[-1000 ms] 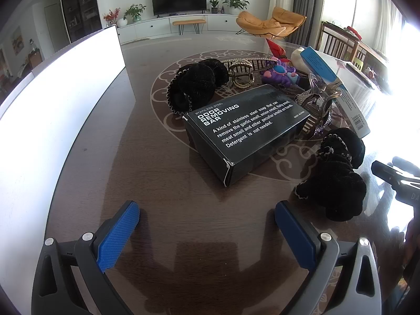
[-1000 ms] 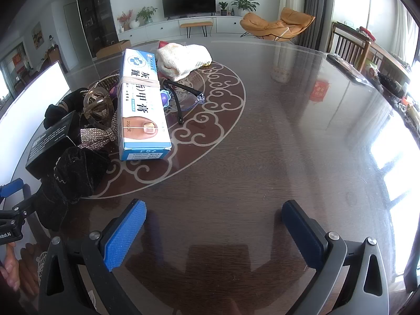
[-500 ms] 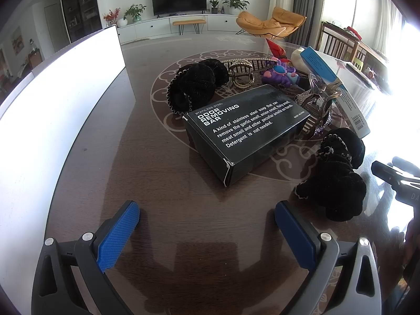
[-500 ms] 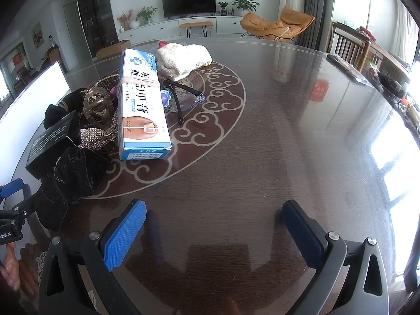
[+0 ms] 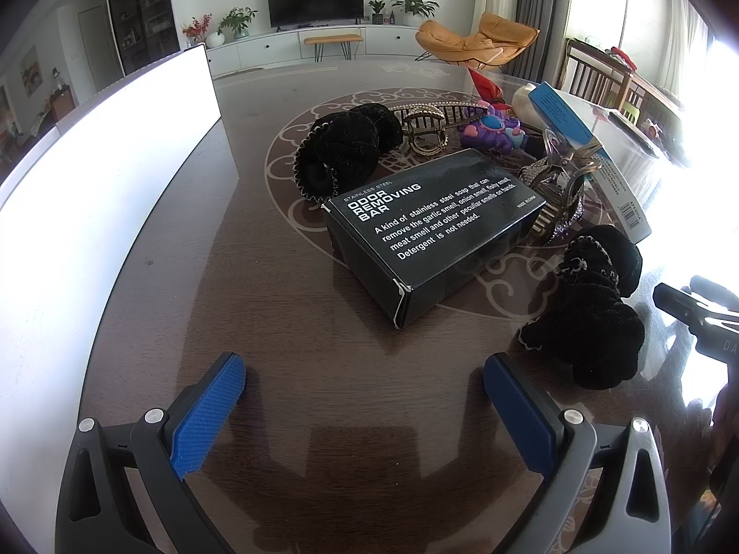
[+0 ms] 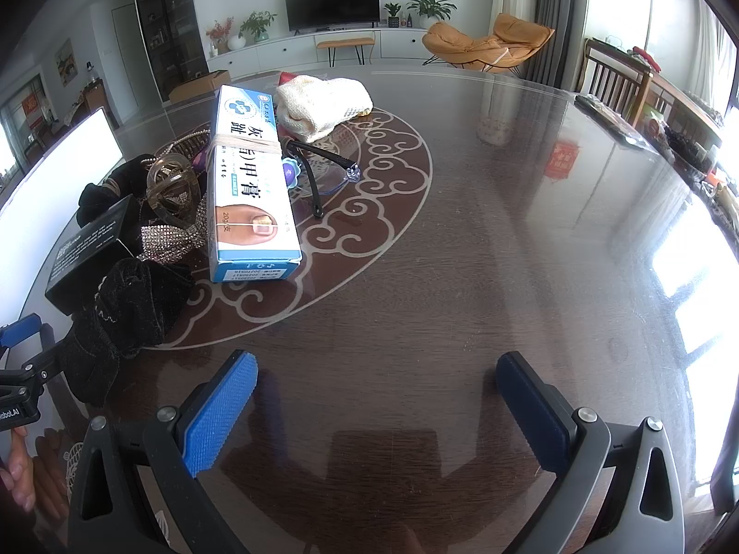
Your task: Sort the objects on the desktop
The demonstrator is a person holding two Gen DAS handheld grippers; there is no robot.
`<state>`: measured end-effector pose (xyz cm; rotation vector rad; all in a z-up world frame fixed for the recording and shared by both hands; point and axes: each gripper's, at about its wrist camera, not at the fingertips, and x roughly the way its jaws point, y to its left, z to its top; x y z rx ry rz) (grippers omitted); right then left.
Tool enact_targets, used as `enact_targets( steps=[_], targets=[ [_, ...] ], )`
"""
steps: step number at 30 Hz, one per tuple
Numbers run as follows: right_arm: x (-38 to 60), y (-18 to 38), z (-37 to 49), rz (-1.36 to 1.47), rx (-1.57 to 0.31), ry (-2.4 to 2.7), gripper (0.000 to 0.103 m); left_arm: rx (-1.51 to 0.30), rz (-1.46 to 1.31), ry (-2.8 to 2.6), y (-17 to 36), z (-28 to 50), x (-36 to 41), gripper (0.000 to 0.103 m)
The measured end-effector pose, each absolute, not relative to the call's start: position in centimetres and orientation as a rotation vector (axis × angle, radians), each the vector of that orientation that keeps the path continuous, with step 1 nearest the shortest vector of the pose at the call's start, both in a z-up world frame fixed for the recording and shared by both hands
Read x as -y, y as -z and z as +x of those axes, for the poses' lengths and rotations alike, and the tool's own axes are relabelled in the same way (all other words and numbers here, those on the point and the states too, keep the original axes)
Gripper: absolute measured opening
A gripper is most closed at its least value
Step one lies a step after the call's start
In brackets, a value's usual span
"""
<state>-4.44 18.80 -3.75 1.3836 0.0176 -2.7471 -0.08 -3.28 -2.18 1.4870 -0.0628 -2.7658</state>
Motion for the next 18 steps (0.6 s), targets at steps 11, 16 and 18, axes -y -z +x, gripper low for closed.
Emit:
enact_targets(
  steps=[11,16,18],
  targets=[
    [-18.79,3.76,-4.46,1.384,-0.018,2.748,0.103,0.06,1.486,2.768,2.22,-0.06,3.27,0.103],
    [-18.78,3.76,-4.46,1.384,-0.018,2.748,0.103,0.058,1.485,2.768,2.3,-0.05,3.36,0.103],
    [-18.78,3.76,-4.47,1.384,-0.018,2.748,0.103,0.058,1.485,2.769,2.26,-0.04,3.3,0.103]
  ],
)
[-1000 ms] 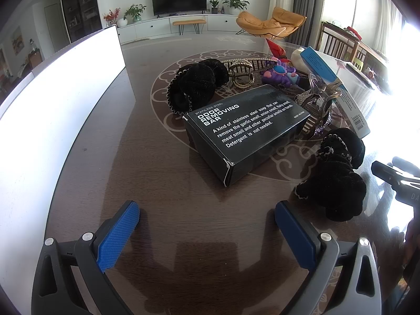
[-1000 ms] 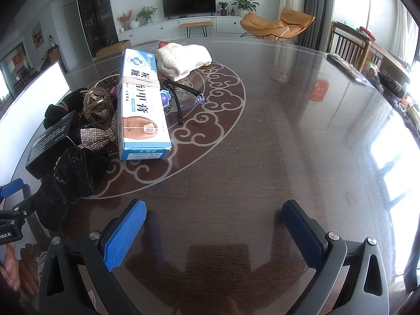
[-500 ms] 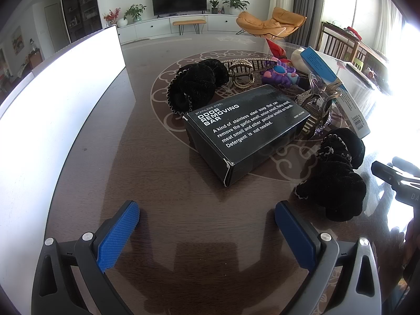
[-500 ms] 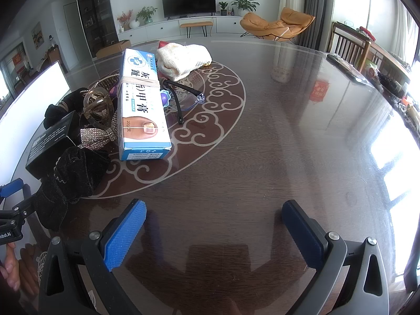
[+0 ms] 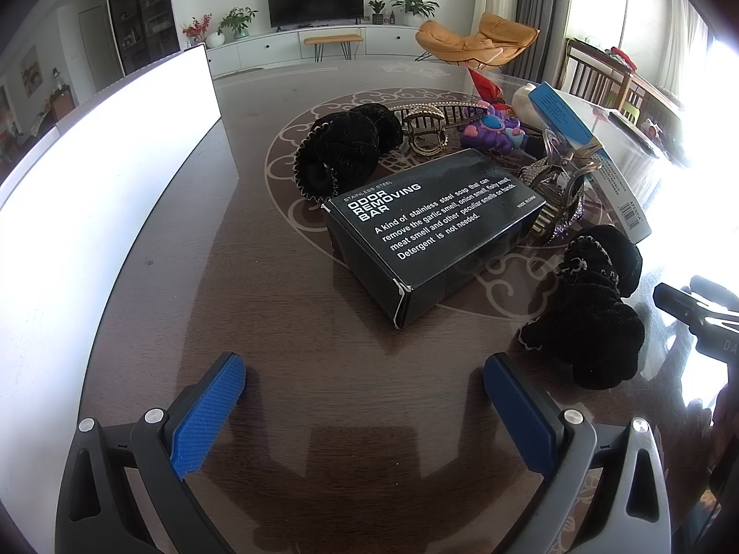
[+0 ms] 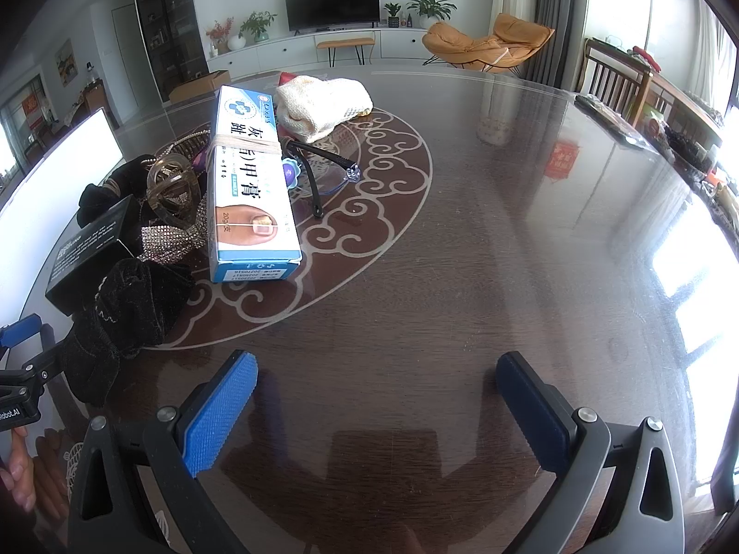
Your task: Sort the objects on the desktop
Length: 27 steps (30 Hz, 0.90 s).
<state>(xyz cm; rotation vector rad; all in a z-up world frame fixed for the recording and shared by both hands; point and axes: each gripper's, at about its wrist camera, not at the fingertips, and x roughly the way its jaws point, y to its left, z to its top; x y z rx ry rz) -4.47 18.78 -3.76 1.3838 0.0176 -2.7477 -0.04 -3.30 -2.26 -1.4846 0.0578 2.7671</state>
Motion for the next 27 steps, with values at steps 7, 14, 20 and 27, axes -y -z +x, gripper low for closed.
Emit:
enact_targets(
  steps=[7,14,20,27],
  targets=[
    [-18.78,3.76,-4.46,1.384,-0.018,2.748,0.103,-0.056,-1.483,-2.767,2.37,-0.04,3.41,0.103],
    [-18.77,3.76,-4.47,1.384,-0.018,2.748,0.103,-0.055,-1.482,-2.767,2.37,-0.02,3.38,0.103],
    [-18.79,3.75,-4.45,1.384,-0.017,2.748,0.103,-0.054,-1.482,-2.767,2.44,-0.03,3.46,0.103],
    [-18.78,3.75,-4.46,1.383,-0.015,2.748,0.103,-0.052,-1.481,-2.767,2.43,0.0,3.41,0.103]
  ],
)
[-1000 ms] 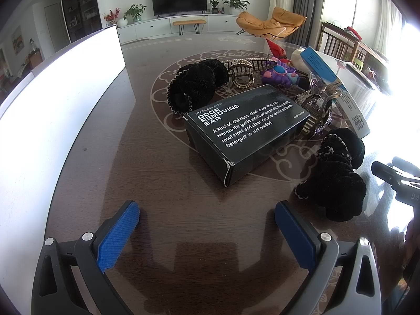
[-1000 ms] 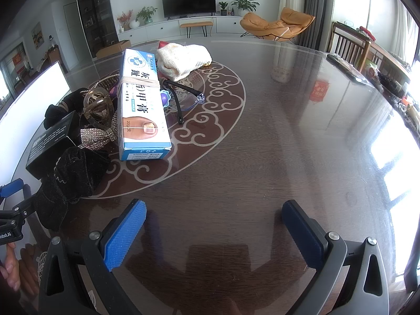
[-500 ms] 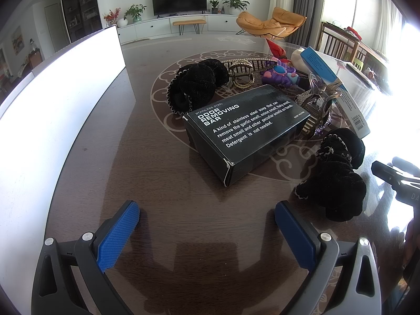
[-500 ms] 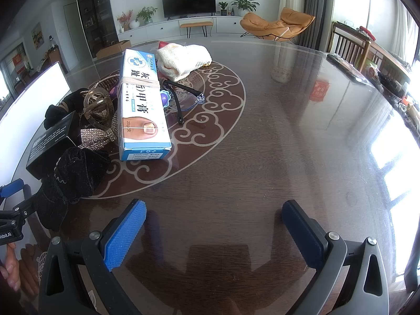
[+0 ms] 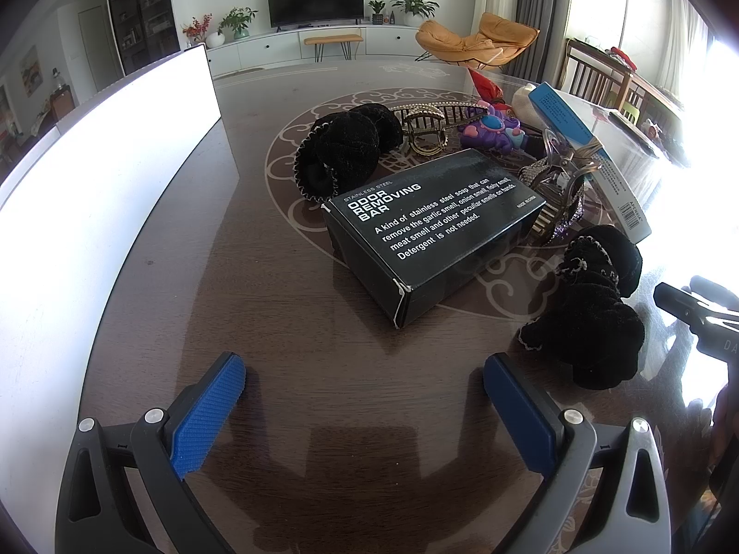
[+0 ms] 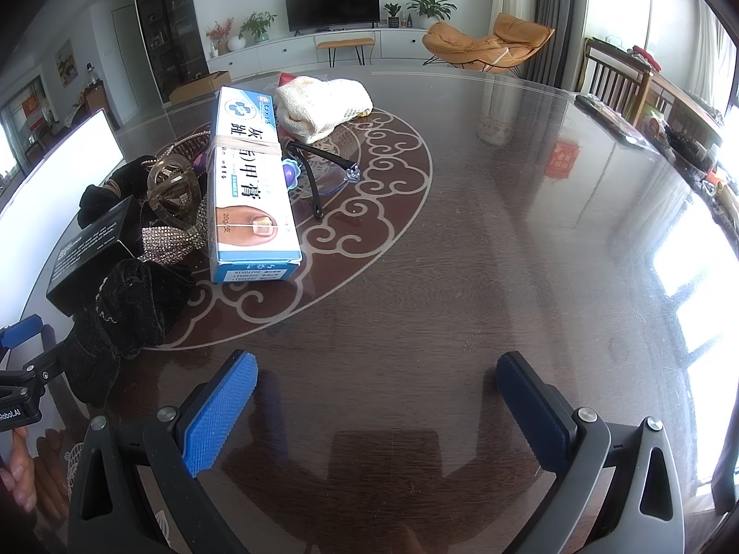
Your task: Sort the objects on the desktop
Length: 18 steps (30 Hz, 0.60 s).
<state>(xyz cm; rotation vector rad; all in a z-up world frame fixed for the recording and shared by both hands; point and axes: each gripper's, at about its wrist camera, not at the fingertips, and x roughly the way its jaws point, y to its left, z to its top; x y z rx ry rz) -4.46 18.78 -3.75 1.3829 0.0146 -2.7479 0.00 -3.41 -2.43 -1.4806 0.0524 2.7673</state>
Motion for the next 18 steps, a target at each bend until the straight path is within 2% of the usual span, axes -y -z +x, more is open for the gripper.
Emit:
enact_targets(
  steps=[18],
  targets=[
    [-18.3,3.9,-5.1,1.418,-0.082,2.721,0.103,-0.086,-1.488,-2.732,2.2,1.1,4.1,0.103]
  ],
)
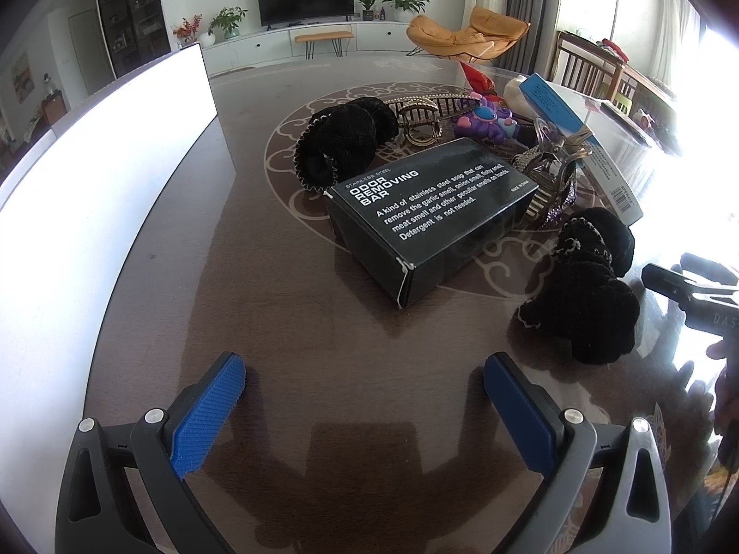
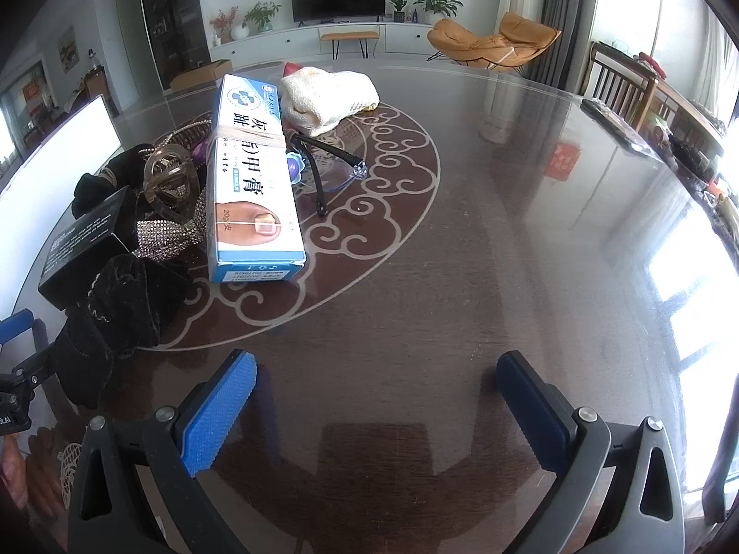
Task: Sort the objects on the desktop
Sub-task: 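Move the left tool over the black odor bar box while the right tool approaches a black fuzzy scrunchie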
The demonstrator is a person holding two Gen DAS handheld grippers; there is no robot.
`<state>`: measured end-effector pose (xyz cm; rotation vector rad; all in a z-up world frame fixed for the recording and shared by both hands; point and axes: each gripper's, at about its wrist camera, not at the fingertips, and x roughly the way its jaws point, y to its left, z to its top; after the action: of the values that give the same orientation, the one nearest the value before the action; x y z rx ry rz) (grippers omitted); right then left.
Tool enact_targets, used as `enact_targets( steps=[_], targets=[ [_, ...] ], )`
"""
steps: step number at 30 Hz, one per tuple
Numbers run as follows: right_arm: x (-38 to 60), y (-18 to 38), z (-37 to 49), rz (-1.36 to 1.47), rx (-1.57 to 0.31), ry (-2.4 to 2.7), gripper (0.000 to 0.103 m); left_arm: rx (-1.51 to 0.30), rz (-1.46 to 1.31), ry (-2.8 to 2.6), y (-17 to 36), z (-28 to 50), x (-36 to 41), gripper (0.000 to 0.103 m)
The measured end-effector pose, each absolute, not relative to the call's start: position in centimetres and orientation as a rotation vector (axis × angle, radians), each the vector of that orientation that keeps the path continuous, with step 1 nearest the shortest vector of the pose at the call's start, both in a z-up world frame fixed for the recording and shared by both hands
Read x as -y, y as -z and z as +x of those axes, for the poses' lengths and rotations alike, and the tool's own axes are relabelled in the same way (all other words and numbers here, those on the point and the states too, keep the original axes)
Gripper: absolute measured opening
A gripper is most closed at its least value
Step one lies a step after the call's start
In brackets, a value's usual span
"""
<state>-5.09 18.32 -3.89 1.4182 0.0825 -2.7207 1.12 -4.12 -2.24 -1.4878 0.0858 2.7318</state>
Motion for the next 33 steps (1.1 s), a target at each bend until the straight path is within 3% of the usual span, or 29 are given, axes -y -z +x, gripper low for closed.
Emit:
enact_targets(
  steps=[3,7,14,19,29,33],
  targets=[
    [-17.7,3.3,-5.2,1.521,-0.049,2.624,0.103,-0.093,-1.478,-2.729,2.2,2.9,5.3,0.103],
    [-13.2,0.6,-2.7,1.313,0.094,2.572,0.103,-0.086,-1.45,-2.764,2.4,4.4,6.7,0.103],
    [-4.9,2.8,-4.7,1.403,-0.092,2.515,0.103,-0.081,-1.529,-2.748,2.5,4.2,6.6,0.103],
    [-7.5,3.9,-4.9,1.424,-0.164,2.571,0.103,-0.115,-1.531,-2.693,2.7,3.3,6.3,0.103],
    [-11.4,4.4,-3.1,1.324,-0.204,2.575,0.103,-0.299,-1.509,-2.435,2.7,-6.1,3.2,0.103],
    [-11.2,4.6,-3.1,1.318,-0.199,2.577,0.103,-0.454,-1.471,-2.349,2.4,-7.9,1.2,0.103]
  ],
)
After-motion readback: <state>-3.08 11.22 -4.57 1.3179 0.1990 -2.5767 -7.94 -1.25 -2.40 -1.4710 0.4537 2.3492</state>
